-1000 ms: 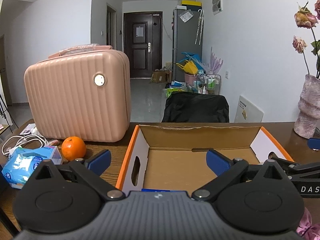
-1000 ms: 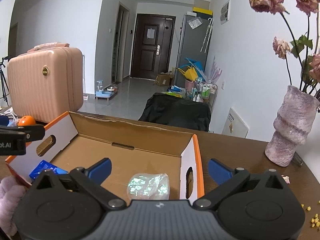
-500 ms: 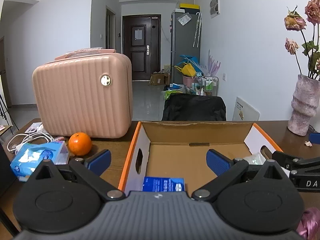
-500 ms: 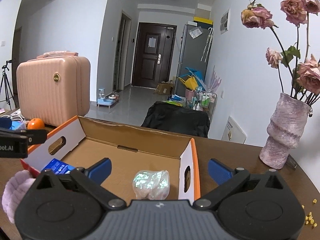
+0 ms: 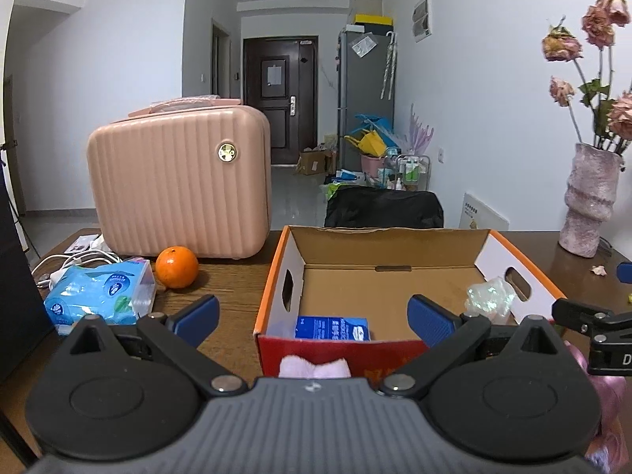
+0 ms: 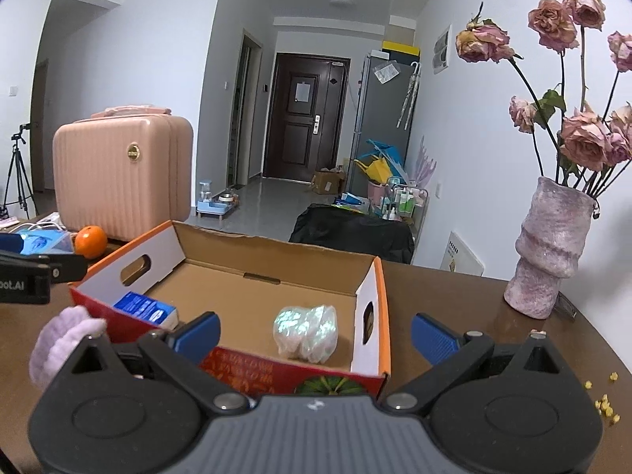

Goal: Organize soft objects
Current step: 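Withdraw both open tools from the box back over the table, then grasp the purple drawstring sachet with the right tool while the left tool approaches the white round sponge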

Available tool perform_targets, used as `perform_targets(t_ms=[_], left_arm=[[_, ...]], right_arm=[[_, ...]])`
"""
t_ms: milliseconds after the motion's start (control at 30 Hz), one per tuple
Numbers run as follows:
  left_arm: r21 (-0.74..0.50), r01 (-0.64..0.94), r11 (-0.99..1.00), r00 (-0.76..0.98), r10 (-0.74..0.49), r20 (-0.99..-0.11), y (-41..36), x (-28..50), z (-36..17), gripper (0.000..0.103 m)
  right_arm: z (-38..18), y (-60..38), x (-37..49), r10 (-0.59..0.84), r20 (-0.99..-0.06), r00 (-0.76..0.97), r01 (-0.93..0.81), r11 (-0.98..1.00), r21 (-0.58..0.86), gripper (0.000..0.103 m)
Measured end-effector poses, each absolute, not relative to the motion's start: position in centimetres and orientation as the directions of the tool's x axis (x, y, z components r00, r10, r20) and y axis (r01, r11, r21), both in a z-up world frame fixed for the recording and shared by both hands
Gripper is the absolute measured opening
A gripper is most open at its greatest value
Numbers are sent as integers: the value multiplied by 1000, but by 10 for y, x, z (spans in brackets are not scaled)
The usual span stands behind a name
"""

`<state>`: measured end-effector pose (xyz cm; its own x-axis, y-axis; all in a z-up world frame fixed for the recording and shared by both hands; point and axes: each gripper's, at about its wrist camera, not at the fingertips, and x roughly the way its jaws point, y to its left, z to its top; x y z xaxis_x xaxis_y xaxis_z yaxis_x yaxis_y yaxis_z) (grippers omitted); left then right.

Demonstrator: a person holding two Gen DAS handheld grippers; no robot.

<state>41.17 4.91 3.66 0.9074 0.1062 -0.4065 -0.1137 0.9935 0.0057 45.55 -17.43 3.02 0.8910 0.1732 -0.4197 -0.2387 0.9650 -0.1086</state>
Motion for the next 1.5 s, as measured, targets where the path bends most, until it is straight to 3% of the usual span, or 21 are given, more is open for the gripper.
perform_targets(t_ms=[900,1500], left_arm=[[-2,-64,998,925,58,-376,30,307,26,103],[4,-12,1000,908,12,-419,22,251,11,103]], right_arm=[[13,-186,348,211,-387,898,-255,965,-65,103],[-6,-190,287,218,-446,868,-276,959,-70,103]])
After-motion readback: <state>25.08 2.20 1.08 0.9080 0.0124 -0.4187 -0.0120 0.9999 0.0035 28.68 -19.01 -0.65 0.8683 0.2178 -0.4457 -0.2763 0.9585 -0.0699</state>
